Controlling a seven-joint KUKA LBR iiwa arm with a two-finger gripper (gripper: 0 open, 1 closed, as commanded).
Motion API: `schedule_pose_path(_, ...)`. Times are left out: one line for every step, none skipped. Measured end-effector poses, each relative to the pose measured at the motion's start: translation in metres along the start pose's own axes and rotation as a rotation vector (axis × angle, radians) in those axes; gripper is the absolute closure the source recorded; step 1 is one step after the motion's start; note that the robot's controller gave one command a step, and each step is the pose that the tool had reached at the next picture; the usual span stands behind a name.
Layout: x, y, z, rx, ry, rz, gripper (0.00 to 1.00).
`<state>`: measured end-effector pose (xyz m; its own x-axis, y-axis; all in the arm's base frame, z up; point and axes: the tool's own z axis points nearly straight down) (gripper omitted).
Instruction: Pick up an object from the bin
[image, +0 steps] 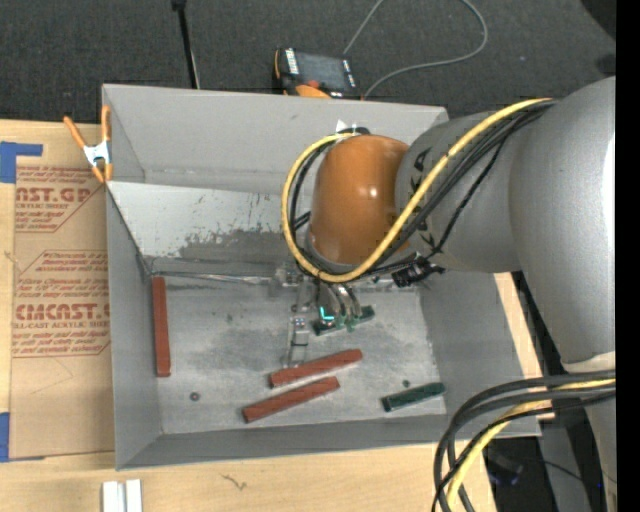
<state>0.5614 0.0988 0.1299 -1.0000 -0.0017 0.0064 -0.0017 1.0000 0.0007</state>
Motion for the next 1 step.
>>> schedule_pose_path(0.0083,0.0207,0.0538,0.001,-0.003,-0.256,0.0)
